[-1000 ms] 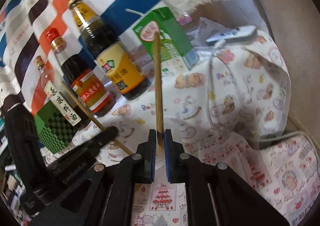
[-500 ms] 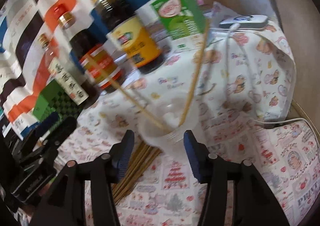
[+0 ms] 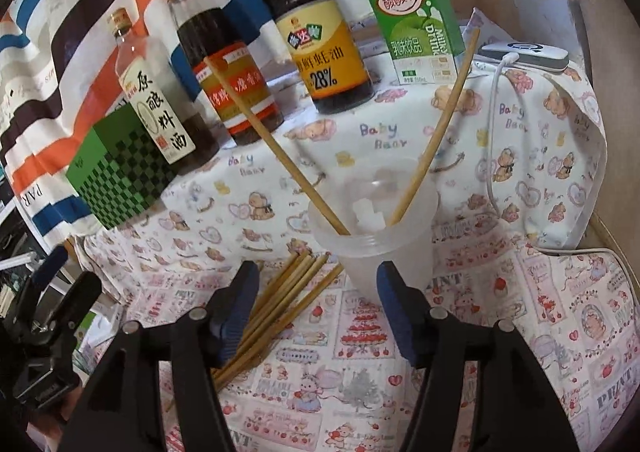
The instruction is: Organize utensils
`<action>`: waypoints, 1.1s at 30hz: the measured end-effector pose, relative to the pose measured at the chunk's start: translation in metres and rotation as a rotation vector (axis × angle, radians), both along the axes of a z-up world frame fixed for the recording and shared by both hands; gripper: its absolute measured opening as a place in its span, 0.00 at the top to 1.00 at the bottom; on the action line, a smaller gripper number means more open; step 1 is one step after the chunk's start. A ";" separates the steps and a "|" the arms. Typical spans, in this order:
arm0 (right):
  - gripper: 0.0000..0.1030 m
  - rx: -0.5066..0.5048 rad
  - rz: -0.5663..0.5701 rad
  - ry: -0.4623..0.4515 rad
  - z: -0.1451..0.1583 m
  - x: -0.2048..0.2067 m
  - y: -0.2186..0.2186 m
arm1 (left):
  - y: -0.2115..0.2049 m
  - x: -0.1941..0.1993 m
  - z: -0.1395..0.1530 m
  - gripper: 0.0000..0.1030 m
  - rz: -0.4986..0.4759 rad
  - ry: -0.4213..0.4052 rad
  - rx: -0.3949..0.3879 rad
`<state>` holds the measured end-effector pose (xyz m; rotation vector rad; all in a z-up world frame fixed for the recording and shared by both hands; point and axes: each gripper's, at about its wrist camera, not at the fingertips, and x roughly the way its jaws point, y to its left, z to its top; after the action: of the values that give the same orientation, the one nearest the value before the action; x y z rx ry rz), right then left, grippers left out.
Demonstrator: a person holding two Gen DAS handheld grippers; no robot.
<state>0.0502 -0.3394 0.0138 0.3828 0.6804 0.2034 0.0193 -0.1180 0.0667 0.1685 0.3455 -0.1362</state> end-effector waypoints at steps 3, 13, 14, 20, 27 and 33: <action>0.37 -0.017 0.015 0.000 -0.002 0.000 0.004 | 0.015 0.013 -0.011 0.01 0.047 0.079 -0.078; 0.36 -0.079 0.091 0.043 -0.019 0.004 0.030 | 0.080 0.056 -0.060 0.01 0.198 0.278 -0.263; 0.37 -0.091 0.087 0.054 -0.020 0.004 0.033 | 0.084 0.059 -0.064 0.01 0.201 0.305 -0.283; 0.37 -0.056 0.143 0.062 -0.018 -0.003 0.045 | 0.099 0.066 -0.075 0.01 0.188 0.370 -0.367; 0.58 -0.064 0.202 0.073 -0.017 -0.006 0.068 | 0.092 0.076 -0.088 0.01 0.204 0.437 -0.310; 0.73 -0.102 0.195 0.134 -0.025 0.016 0.087 | 0.096 0.069 -0.075 0.01 0.177 0.394 -0.348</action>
<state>0.0659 -0.2525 -0.0114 0.2333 0.8571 0.3290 0.0879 -0.0224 -0.0084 -0.2375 0.7190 -0.0518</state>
